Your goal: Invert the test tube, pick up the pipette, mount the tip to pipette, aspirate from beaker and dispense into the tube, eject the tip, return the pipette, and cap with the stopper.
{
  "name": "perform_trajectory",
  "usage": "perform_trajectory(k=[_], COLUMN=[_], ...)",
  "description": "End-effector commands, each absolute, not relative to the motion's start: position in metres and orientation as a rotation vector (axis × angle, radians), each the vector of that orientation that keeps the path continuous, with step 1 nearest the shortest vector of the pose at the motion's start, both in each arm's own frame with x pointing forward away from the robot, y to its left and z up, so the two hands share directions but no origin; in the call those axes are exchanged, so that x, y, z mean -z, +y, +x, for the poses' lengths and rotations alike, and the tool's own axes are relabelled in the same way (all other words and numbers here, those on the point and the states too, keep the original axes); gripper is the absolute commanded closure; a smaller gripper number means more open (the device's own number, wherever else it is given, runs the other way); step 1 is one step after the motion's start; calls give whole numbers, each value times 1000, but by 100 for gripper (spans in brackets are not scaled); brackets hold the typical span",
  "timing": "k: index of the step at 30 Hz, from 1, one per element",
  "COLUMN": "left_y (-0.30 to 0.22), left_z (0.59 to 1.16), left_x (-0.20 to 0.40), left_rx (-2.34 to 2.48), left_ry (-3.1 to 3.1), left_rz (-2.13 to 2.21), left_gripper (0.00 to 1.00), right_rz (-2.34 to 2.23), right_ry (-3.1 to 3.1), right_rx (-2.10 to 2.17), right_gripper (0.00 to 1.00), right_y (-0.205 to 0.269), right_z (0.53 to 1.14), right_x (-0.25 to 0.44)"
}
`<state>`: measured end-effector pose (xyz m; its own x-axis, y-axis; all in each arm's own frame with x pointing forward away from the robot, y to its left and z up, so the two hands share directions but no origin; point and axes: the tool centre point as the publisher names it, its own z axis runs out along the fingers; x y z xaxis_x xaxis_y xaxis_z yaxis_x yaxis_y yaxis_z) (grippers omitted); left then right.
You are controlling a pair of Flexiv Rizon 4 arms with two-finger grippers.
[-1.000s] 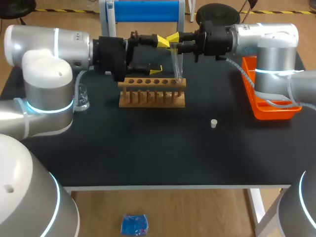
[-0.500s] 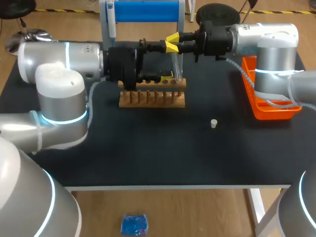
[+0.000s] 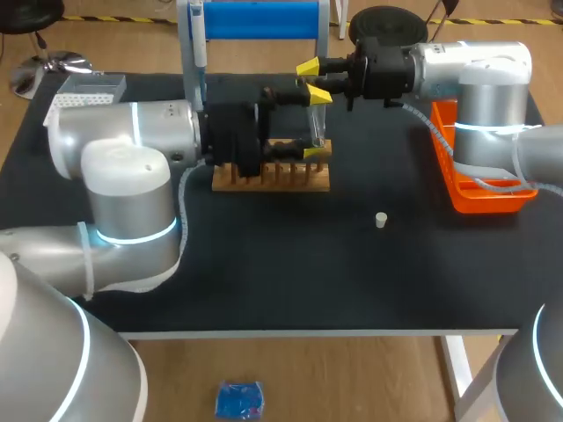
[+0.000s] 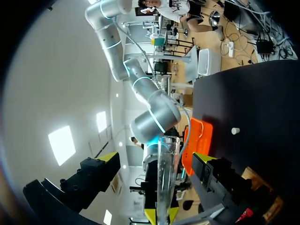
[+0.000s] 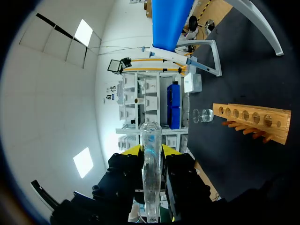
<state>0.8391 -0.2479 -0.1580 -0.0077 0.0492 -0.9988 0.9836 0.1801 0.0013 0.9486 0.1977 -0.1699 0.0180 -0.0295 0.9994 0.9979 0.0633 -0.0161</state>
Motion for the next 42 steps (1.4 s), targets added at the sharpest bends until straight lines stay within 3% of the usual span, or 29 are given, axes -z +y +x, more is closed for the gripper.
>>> perform_trajectory(k=[1, 9, 14, 16, 18, 20, 23, 29, 35, 42], left_y=[-255, -257, -257, -257, -257, -258, -259, -260, -260, -260], left_z=[843, 843, 844, 844, 845, 846, 846, 847, 847, 847], left_x=[160, 160, 160, 160, 159, 159, 160, 161, 162, 163], left_rx=[1057, 1074, 1076, 1076, 1076, 1078, 1080, 1084, 1085, 1083], left_ry=[1327, 1332, 1330, 1328, 1327, 1325, 1326, 1324, 1323, 1318], left_rz=[1111, 1126, 1132, 1133, 1135, 1139, 1144, 1149, 1150, 1155], left_gripper=[0, 2, 22, 25, 35, 36, 50, 62, 100, 100], right_rz=[-1149, -1149, -1149, -1149, -1149, -1149, -1149, -1149, -1149, -1149], right_ry=[-1206, -1206, -1206, -1206, -1206, -1206, -1206, -1206, -1206, -1206], right_rx=[1165, 1165, 1165, 1165, 1165, 1165, 1165, 1165, 1165, 1165], right_gripper=[100, 100, 100, 100, 100, 100, 100, 100, 100, 100], right_y=[197, 197, 197, 197, 197, 197, 197, 197, 197, 197], right_z=[949, 949, 949, 949, 949, 949, 949, 949, 949, 949], right_x=[170, 170, 170, 170, 170, 170, 170, 170, 170, 170])
